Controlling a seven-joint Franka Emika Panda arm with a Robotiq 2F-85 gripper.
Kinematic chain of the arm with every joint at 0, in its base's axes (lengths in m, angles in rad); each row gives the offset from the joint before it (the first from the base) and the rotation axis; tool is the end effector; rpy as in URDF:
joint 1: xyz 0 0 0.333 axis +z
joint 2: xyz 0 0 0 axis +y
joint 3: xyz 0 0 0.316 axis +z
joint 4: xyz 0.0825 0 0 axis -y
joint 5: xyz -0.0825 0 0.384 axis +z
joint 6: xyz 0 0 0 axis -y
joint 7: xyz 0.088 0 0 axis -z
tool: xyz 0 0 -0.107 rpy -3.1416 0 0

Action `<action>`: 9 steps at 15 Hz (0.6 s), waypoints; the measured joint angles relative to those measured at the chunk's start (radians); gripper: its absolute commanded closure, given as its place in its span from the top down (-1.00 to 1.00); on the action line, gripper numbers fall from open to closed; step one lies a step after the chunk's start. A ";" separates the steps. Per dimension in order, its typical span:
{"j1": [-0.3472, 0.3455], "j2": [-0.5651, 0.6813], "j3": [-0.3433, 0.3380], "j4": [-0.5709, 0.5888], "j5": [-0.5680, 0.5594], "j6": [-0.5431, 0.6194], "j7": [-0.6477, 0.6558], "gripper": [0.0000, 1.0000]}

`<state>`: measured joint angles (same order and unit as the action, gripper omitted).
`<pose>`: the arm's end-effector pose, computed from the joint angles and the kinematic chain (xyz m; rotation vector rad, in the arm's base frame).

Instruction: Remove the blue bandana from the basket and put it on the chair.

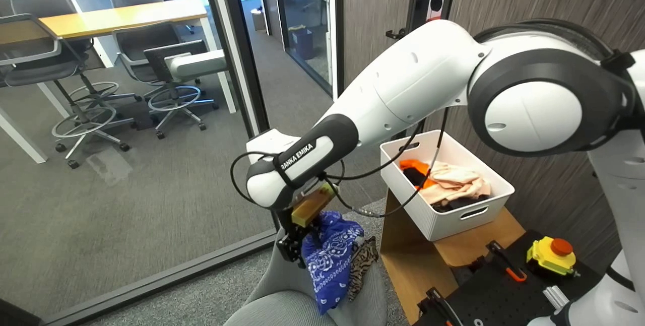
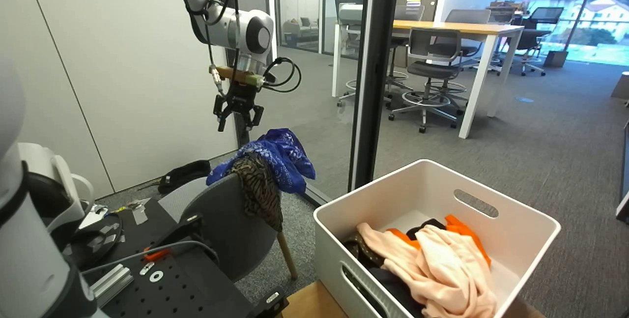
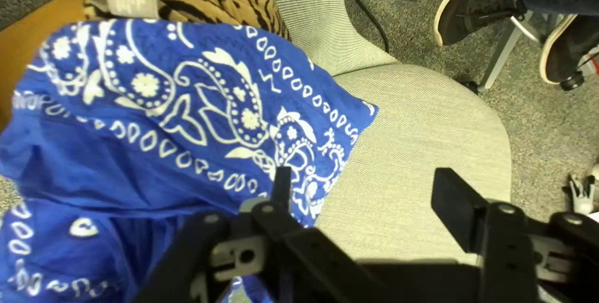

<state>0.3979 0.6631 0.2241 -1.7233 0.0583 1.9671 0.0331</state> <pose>0.5082 0.3588 0.1842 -2.9049 -0.7997 0.6820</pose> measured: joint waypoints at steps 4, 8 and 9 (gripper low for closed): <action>-0.059 -0.077 -0.028 -0.025 0.000 -0.058 0.000 1.00; -0.136 -0.228 -0.058 -0.099 0.000 -0.125 -0.002 1.00; -0.155 -0.273 -0.064 -0.124 0.000 -0.136 -0.002 1.00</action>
<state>0.2425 0.3904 0.1598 -1.8475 0.0582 1.8308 0.0306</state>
